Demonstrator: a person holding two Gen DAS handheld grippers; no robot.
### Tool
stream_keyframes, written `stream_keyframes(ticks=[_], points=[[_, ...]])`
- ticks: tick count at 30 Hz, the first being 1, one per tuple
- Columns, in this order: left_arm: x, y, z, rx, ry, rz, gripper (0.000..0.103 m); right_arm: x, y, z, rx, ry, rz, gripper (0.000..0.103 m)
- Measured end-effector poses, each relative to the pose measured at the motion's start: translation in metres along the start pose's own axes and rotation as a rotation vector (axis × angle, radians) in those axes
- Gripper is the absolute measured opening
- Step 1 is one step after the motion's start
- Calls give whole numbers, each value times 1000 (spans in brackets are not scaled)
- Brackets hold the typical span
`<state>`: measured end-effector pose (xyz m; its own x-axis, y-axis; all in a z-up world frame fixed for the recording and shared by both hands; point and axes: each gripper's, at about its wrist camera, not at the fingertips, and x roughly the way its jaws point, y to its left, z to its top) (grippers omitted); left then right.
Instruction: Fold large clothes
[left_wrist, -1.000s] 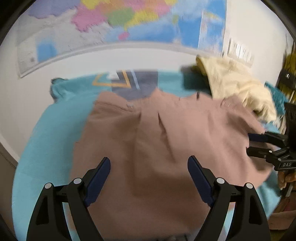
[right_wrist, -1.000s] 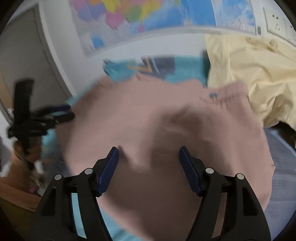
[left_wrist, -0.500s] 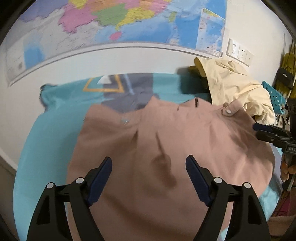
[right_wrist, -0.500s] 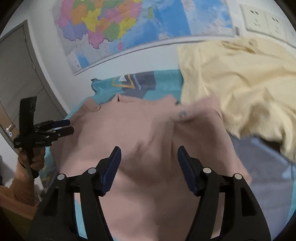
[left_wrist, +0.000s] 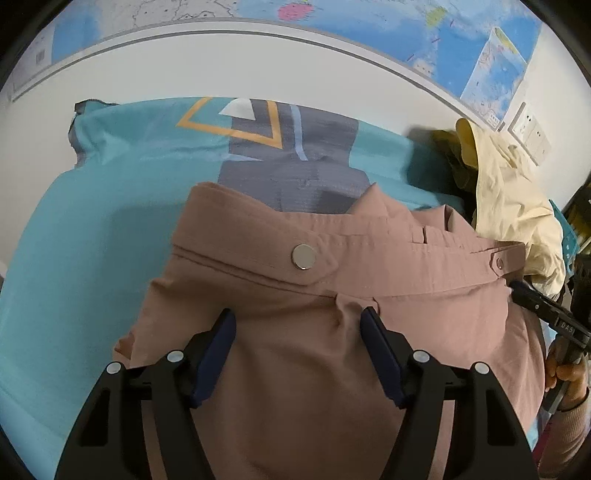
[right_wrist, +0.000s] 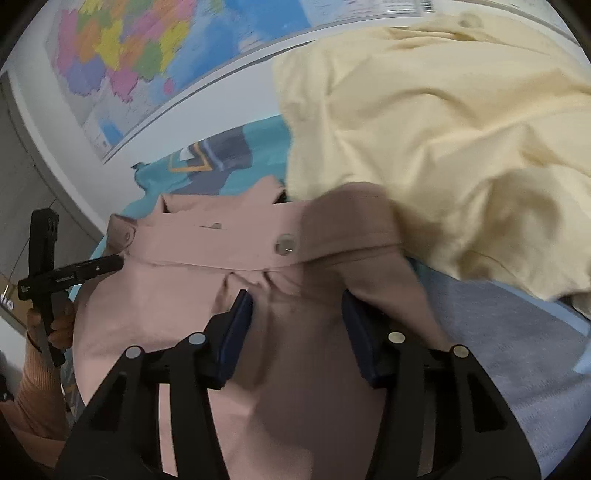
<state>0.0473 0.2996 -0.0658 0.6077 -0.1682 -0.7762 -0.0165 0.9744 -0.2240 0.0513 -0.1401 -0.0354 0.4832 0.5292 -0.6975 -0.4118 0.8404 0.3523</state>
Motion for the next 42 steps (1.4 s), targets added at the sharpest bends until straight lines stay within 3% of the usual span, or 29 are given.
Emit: stream_keyframes(ticks=[3, 5, 12, 17, 22, 25, 28, 35, 39, 42], points=[[-16, -6, -6, 29, -33, 18, 69, -15, 9, -4, -35, -27, -28, 58], [-33, -14, -17, 65, -83, -18, 71, -31, 21, -10, -90, -63, -20, 67], [-54, -61, -45, 229, -134, -84, 75, -33, 83, -22, -250, -50, 118, 68], [-38, -89, -53, 318, -106, -39, 76, -12, 111, -37, -341, 10, 124, 68], [-20, -86, -61, 304, -61, 34, 76, 6, 98, -48, -311, 89, 48, 68], [-13, -79, -65, 260, -37, 38, 76, 3, 84, -50, -238, 79, 83, 67], [-18, -82, -68, 270, -46, 57, 76, -4, 88, -55, -261, 72, 49, 67], [-44, -79, -77, 274, -93, 57, 76, -31, 80, -63, -246, 12, 84, 67], [-44, -69, -83, 250, -83, 63, 76, -35, 61, -69, -209, 29, 57, 67], [-40, -62, -85, 229, -70, 56, 76, -40, 51, -71, -180, 17, 67, 60]])
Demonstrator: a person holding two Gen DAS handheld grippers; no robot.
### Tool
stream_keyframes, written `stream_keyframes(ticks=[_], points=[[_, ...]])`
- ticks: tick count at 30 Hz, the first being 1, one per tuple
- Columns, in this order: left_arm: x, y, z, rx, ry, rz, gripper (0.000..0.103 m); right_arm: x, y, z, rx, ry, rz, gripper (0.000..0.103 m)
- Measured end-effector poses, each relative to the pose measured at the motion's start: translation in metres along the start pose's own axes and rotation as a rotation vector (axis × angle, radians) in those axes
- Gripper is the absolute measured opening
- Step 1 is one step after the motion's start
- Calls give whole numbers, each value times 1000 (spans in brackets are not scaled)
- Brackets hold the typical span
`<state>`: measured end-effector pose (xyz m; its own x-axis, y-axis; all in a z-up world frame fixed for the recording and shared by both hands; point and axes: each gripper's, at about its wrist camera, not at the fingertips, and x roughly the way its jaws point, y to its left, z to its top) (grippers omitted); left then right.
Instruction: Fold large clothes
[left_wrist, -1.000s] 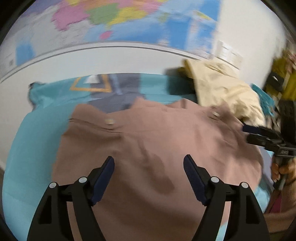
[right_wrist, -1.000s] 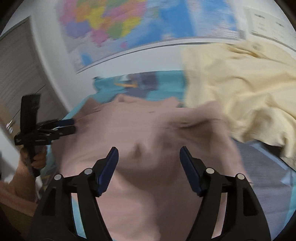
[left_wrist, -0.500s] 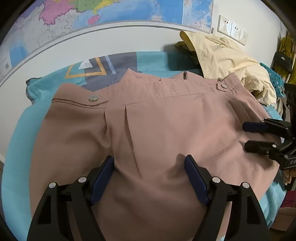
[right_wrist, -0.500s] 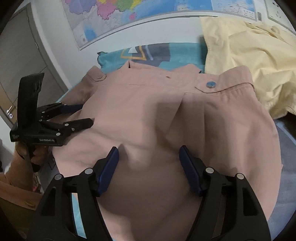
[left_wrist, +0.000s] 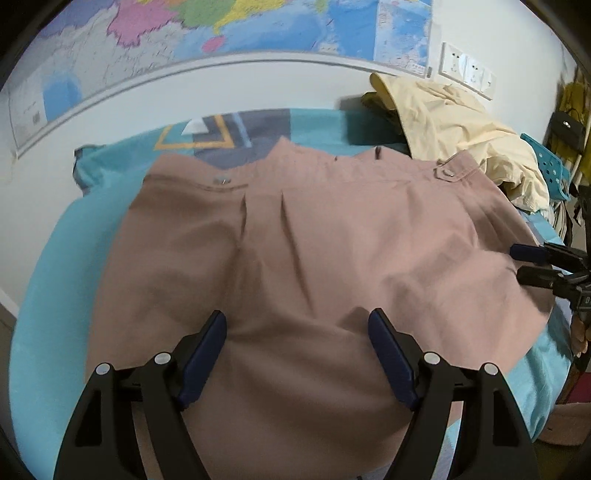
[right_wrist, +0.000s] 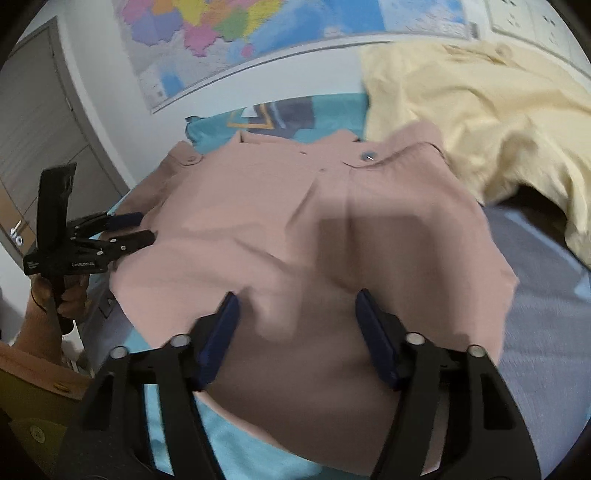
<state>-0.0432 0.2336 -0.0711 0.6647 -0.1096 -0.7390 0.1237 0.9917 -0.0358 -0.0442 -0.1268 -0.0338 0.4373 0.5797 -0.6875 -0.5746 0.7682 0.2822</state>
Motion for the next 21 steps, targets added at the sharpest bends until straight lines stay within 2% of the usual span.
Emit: stream_keyframes(ticks=[3, 10, 17, 19, 21], points=[[-2, -5, -1, 15, -4, 21, 76, -15, 1, 0, 8, -28, 0, 63], [-9, -1, -7, -4, -17, -10, 77, -41, 4, -13, 12, -43, 9, 64], [-24, 2, -10, -17, -49, -10, 78, -35, 7, -5, 11, -61, 12, 65], [-22, 4, -13, -28, -27, -7, 78, -26, 8, -4, -1, -46, 15, 64], [-18, 5, -17, -27, -5, 1, 78, -13, 6, -9, -18, -3, -27, 63]])
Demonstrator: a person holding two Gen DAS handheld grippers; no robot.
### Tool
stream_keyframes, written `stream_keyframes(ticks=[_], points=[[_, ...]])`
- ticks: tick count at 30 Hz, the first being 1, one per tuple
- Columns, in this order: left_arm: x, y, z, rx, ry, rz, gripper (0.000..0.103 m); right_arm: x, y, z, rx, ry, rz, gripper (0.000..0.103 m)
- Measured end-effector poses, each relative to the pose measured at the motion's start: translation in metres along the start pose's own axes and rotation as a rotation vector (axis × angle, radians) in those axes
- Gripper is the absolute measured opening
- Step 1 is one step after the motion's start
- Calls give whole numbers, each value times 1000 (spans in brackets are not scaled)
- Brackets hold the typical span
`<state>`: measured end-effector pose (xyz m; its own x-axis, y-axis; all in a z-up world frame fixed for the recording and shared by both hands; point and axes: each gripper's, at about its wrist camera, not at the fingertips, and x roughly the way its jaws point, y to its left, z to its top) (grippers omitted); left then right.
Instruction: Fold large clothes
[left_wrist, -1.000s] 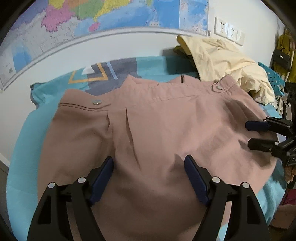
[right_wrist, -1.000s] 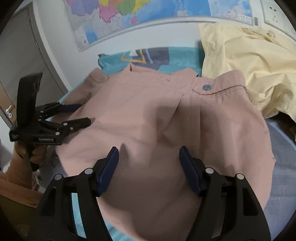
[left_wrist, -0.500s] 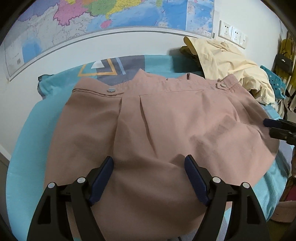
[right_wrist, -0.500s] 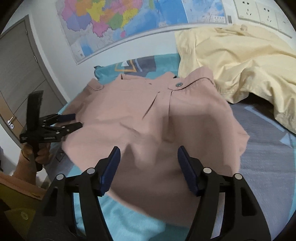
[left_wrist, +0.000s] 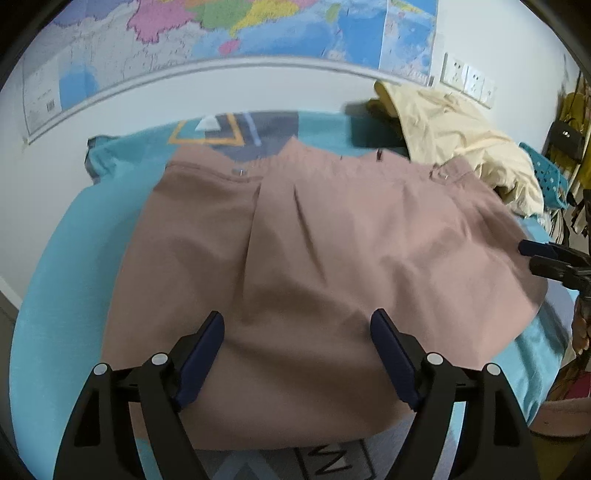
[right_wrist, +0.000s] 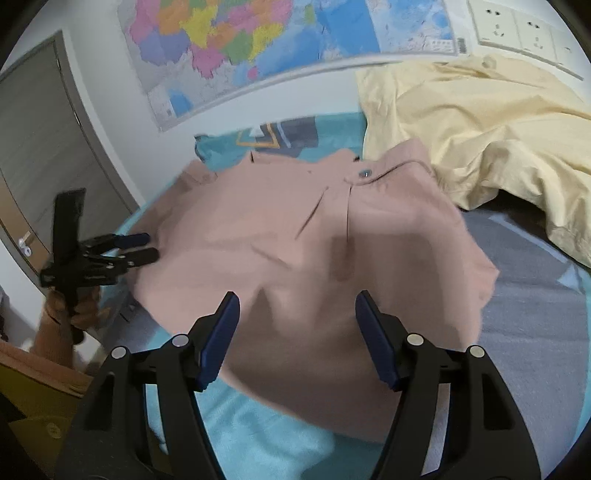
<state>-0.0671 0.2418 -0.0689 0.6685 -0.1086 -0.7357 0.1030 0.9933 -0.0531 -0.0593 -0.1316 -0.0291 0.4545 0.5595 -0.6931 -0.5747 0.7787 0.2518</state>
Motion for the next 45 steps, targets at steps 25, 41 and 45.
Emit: stream_keyframes(ticks=[25, 41, 45], points=[[-44, 35, -46, -119, 13, 72, 78, -15, -28, -19, 90, -13, -49, 64], [-49, 51, -55, -214, 38, 49, 81, -14, -46, -18, 145, -33, -72, 65], [-48, 63, -64, -284, 61, 1, 81, -15, -46, -19, 153, -37, -67, 65]])
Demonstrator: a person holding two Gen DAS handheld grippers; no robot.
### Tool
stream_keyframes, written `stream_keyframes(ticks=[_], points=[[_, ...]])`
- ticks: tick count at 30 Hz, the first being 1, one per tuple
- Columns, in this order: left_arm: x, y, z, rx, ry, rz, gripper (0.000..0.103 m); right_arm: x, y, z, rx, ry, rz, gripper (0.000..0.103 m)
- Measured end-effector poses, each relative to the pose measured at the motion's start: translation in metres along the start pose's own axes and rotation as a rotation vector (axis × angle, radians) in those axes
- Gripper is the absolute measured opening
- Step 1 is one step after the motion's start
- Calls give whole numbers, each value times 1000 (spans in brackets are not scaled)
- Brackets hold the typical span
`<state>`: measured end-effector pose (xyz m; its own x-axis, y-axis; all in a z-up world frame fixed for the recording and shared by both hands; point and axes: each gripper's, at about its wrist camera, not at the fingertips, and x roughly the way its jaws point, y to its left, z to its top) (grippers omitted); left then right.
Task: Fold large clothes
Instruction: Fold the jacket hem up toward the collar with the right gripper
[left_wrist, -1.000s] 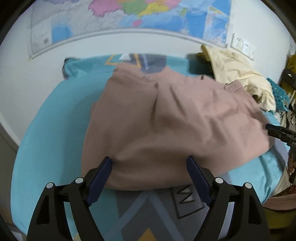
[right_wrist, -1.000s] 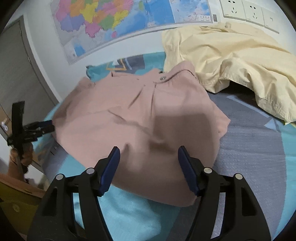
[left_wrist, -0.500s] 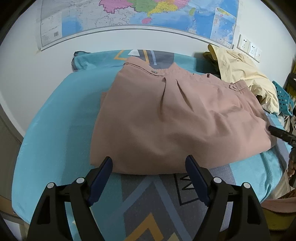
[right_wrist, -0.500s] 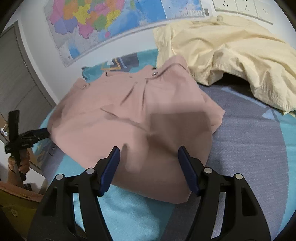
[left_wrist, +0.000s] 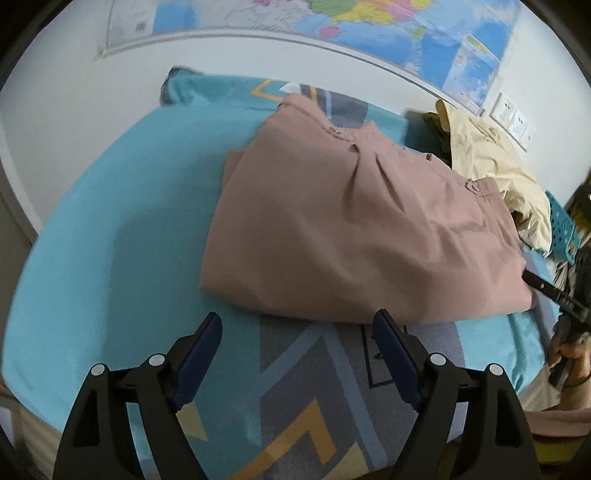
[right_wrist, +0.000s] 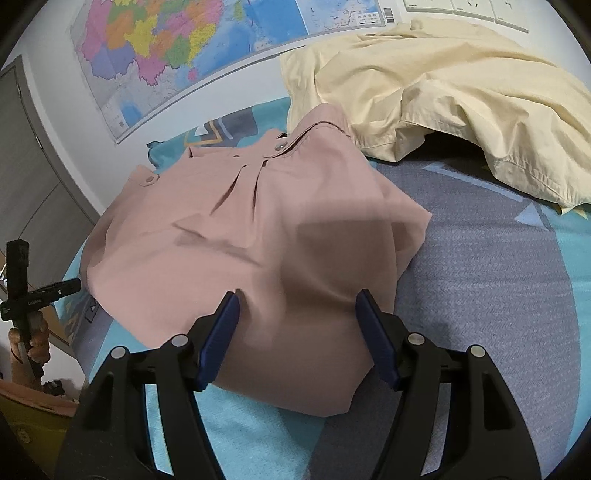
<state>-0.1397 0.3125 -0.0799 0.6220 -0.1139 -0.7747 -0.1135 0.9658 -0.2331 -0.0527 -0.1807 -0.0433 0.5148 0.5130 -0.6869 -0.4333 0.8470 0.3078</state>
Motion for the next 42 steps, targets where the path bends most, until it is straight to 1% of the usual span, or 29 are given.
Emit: stream_keyframes(ticks=[3, 7, 14, 17, 18, 19, 20, 21, 24, 26, 28, 32, 33, 36, 38, 40, 42], points=[[0, 0, -1, -10, 1, -20, 84, 0, 1, -1, 0, -5, 3, 65], [2, -4, 1, -15, 8, -62, 85, -3, -1, -3, 5, -7, 8, 65], [9, -18, 4, 15, 18, -46, 85, -6, -1, -5, 12, -9, 13, 65], [10, -23, 5, 27, 28, -62, 85, -6, -1, -5, 14, -9, 15, 66], [11, -24, 5, 26, 34, -81, 86, -6, 0, -5, 16, -9, 16, 66], [12, -25, 6, 22, 38, -103, 89, -6, 0, -5, 16, -10, 17, 68], [13, -24, 6, 10, 41, -140, 91, -6, 1, -5, 16, -12, 16, 69], [14, -23, 8, -9, 43, -184, 97, -5, 2, -6, 14, -12, 15, 70], [19, -20, 13, -60, 49, -269, 96, -6, 2, -6, 12, -12, 15, 72], [24, -19, 18, -98, 53, -316, 96, -6, 2, -6, 14, -13, 17, 72], [28, -19, 23, -122, 54, -347, 96, -6, 2, -6, 18, -15, 21, 72], [38, -13, 33, -191, 38, -454, 96, -7, 2, -6, 31, -21, 35, 73], [41, -12, 36, -200, 38, -467, 96, -7, 1, -6, 34, -21, 39, 73], [48, -14, 45, -209, 44, -464, 96, -9, -1, -5, 64, -22, 59, 73], [51, -21, 49, -190, 40, -434, 96, -14, -5, -5, 94, -26, 83, 74], [53, -34, 53, -140, 32, -367, 95, -26, -10, -5, 140, -43, 116, 76], [54, -43, 54, -100, 22, -319, 93, -44, -18, -8, 184, -68, 140, 77]])
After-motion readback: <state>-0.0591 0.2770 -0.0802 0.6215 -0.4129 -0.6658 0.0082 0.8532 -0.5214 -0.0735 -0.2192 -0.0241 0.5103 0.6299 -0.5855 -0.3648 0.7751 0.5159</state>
